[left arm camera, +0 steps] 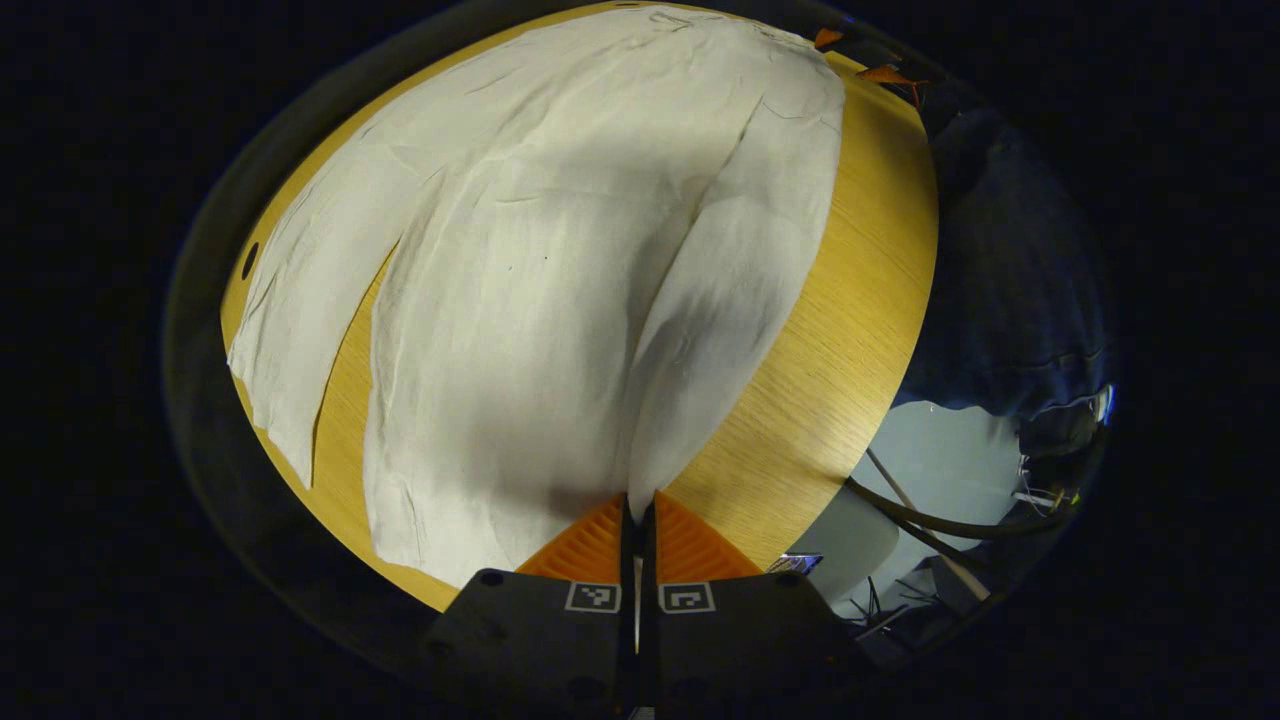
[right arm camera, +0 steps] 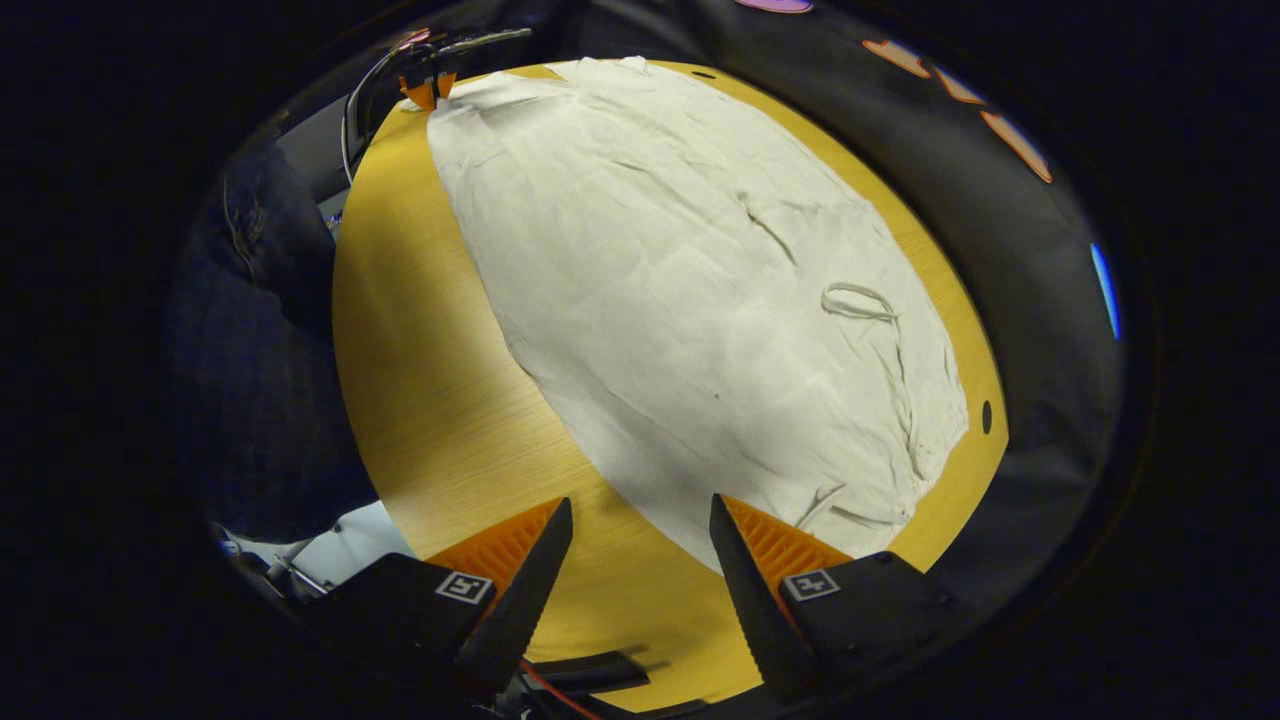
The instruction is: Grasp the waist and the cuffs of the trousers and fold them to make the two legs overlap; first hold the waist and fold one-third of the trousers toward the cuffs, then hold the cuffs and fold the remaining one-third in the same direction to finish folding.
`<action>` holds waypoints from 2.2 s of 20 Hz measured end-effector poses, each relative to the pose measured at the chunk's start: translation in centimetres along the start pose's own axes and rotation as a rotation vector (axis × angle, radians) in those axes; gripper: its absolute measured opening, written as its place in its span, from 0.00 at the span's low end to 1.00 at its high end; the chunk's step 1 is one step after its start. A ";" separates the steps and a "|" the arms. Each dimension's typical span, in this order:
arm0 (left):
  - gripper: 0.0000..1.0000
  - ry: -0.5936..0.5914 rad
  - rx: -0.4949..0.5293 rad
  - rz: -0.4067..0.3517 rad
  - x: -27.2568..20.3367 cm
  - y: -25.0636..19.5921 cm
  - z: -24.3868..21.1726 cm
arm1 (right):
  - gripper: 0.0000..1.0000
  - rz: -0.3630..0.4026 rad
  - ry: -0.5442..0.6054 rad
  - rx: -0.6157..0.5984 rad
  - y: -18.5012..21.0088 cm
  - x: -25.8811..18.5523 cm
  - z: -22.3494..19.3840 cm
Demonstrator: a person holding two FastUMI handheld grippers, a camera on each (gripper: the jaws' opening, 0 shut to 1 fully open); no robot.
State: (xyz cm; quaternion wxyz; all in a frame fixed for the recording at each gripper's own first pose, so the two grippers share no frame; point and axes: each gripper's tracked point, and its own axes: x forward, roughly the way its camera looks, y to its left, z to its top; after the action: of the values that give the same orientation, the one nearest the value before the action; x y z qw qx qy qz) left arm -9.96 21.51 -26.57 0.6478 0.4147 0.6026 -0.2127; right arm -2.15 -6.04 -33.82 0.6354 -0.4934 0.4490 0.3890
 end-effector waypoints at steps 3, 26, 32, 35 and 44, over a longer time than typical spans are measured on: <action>0.00 -0.002 -0.009 -0.005 0.0 0.0 -0.1 | 0.90 0.027 0.039 0.001 -0.2 0.8 -0.5; 0.00 0.009 -0.015 -0.054 0.1 0.3 -0.3 | 0.18 0.050 0.190 -0.026 -1.1 2.3 -0.5; 0.00 0.017 0.009 -0.072 0.1 0.3 -0.5 | 0.06 0.035 0.194 -0.003 -1.3 2.4 -0.5; 0.00 0.036 0.011 -0.072 0.0 0.3 -0.5 | 0.03 0.033 0.216 0.002 -1.1 1.9 -0.6; 0.00 0.116 0.183 0.025 -5.3 4.6 1.0 | 0.02 -0.027 0.184 0.027 -3.4 -3.3 2.1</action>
State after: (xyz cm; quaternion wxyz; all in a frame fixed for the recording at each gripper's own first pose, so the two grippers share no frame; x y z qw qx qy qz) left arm -6.74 22.13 -20.23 0.5738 0.4915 0.6118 -0.2344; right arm 0.44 -4.83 -29.51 0.6032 -0.5243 0.5039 0.3276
